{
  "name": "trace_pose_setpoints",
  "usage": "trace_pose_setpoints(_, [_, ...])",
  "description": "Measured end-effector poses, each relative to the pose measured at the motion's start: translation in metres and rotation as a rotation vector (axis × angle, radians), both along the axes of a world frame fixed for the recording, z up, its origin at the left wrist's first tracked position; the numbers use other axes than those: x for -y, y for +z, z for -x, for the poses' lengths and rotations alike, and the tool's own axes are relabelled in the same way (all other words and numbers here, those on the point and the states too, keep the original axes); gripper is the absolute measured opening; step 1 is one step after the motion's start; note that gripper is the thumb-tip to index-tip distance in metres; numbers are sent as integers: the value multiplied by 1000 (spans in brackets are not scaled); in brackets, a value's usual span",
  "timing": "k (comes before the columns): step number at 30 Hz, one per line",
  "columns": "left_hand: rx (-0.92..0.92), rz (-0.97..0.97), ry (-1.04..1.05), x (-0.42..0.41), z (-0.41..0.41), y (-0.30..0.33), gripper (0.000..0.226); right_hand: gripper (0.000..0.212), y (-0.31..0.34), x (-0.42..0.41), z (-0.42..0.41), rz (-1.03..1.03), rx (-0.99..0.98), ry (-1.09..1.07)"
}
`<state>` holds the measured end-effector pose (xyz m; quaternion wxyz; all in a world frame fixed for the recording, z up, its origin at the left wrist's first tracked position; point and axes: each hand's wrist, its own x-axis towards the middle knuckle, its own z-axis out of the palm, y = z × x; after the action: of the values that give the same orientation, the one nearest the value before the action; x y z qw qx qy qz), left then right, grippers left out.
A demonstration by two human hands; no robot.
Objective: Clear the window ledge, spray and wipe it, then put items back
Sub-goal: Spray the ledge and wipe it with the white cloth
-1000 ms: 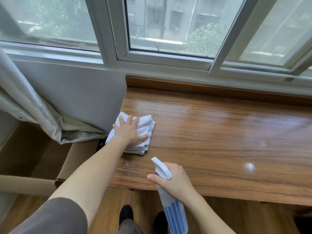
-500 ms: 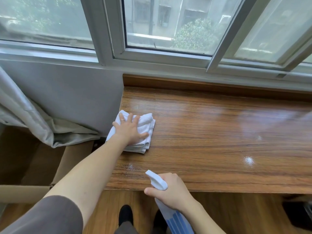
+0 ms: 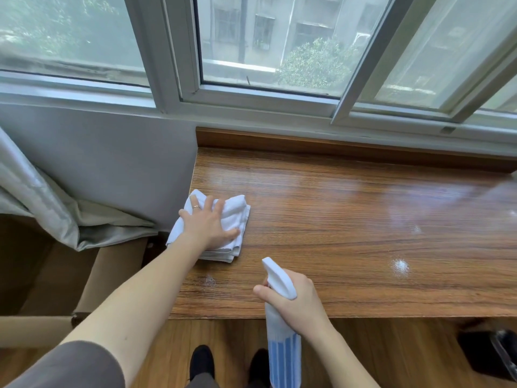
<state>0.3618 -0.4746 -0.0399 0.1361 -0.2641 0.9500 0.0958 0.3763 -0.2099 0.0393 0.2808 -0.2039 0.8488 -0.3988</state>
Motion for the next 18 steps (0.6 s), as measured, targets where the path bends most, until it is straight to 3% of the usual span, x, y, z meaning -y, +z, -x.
trace_pose_setpoints(18, [-229,84,22,-123,-144,-30,88,41,7,8,24,35,-44,14])
